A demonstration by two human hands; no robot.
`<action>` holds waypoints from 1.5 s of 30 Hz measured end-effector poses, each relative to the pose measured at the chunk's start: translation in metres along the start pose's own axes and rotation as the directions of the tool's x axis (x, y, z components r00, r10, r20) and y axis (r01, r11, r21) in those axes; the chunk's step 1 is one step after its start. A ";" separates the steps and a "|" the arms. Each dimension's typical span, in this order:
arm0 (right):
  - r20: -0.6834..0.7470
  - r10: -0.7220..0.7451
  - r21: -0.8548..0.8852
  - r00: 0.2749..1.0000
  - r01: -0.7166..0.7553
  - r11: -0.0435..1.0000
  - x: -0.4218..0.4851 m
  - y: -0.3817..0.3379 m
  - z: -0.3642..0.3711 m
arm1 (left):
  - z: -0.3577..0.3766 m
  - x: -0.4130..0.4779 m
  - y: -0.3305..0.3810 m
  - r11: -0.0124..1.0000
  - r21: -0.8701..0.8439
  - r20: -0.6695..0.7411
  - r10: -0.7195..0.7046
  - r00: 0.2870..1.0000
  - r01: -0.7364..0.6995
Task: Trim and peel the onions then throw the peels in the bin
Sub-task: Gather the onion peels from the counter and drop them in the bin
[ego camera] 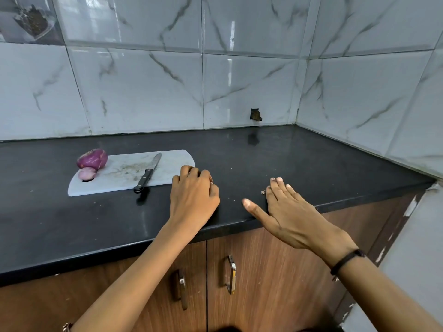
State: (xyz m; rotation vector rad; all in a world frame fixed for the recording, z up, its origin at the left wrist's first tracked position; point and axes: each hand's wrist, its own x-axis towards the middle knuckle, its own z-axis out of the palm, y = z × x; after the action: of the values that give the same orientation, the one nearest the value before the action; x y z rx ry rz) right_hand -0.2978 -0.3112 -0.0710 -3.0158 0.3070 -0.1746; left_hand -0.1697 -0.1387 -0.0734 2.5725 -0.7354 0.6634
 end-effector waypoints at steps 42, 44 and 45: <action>-0.340 0.338 0.593 0.878 -0.078 0.801 -0.063 0.054 0.004 | 0.034 -0.103 0.129 0.708 -0.597 -0.118 0.387 0.914 -0.377; -0.262 0.388 0.648 0.884 -0.137 0.749 -0.089 0.068 0.028 | 0.059 -0.118 0.144 0.706 -0.653 0.007 0.368 0.930 -0.274; -0.210 0.413 0.666 0.887 -0.180 0.724 -0.097 0.076 0.043 | 0.073 -0.123 0.149 0.713 -0.670 0.084 0.351 0.932 -0.208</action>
State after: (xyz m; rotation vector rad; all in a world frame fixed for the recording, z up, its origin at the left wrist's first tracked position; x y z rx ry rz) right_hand -0.4015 -0.3610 -0.1319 -2.2072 0.6234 -0.6422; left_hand -0.3227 -0.2433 -0.1645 1.8963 -1.2017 0.1519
